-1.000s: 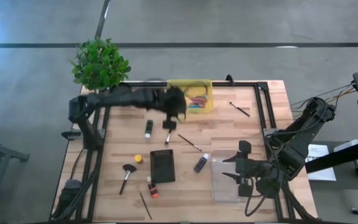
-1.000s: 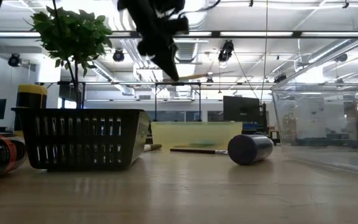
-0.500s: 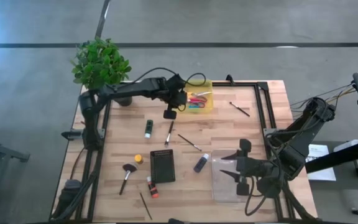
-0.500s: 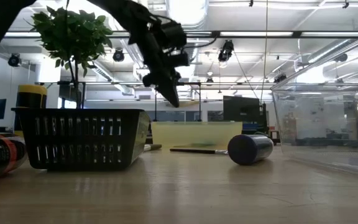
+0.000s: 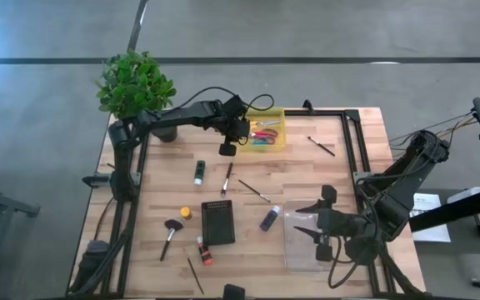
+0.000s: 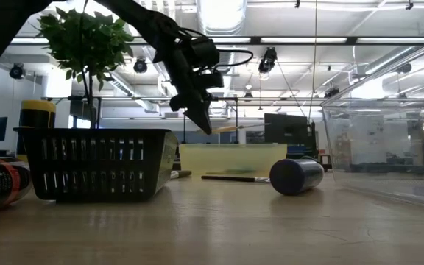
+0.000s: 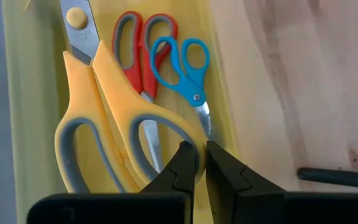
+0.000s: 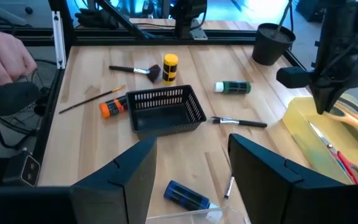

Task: Pick & Place Paint Supplies
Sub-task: Put the yellow scissors into the yellow bin, then put the highlighter brush into the transparent bin

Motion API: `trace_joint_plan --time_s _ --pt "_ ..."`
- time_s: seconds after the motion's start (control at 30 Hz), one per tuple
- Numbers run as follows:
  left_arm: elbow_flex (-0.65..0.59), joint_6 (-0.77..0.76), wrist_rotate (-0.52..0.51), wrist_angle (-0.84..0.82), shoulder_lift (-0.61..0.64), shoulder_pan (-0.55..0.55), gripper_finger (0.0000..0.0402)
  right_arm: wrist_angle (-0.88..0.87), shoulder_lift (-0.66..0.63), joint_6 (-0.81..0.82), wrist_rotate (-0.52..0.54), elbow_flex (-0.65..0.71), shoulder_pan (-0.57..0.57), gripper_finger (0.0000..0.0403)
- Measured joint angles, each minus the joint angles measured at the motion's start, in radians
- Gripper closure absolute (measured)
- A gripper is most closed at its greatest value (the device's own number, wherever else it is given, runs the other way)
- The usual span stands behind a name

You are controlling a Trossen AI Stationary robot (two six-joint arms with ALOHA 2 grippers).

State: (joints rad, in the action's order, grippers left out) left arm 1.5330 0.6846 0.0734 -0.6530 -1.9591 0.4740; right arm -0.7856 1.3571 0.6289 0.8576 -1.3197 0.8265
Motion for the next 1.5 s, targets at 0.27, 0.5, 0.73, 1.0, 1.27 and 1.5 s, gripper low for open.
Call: trace_joint_plan --time_s 0.27,0.5,0.73,1.0,1.27,1.5 --pt "0.000 -0.037 -0.013 0.022 0.000 0.001 0.0334 -0.001 0.000 -0.008 0.002 0.001 0.000 0.0205" --pt "0.000 -0.053 -0.021 0.063 0.000 -0.001 0.0279 -0.003 0.000 -0.011 0.000 0.012 0.000 0.0205" --pt "0.000 -0.064 -0.015 -0.001 0.036 -0.007 0.0275 -0.003 0.000 -0.011 -0.002 0.015 0.000 0.0205" --pt "0.000 -0.149 0.058 -0.207 0.186 -0.094 0.0274 -0.023 0.001 -0.010 0.000 0.015 0.000 0.0205" --pt "0.000 -0.431 0.058 -0.638 0.356 -0.220 0.0273 -0.020 0.001 -0.021 0.008 0.015 0.000 0.0205" --pt "0.000 -0.662 0.054 -0.794 0.474 -0.367 0.0273 -0.011 0.001 -0.038 0.013 0.016 0.000 0.0205"
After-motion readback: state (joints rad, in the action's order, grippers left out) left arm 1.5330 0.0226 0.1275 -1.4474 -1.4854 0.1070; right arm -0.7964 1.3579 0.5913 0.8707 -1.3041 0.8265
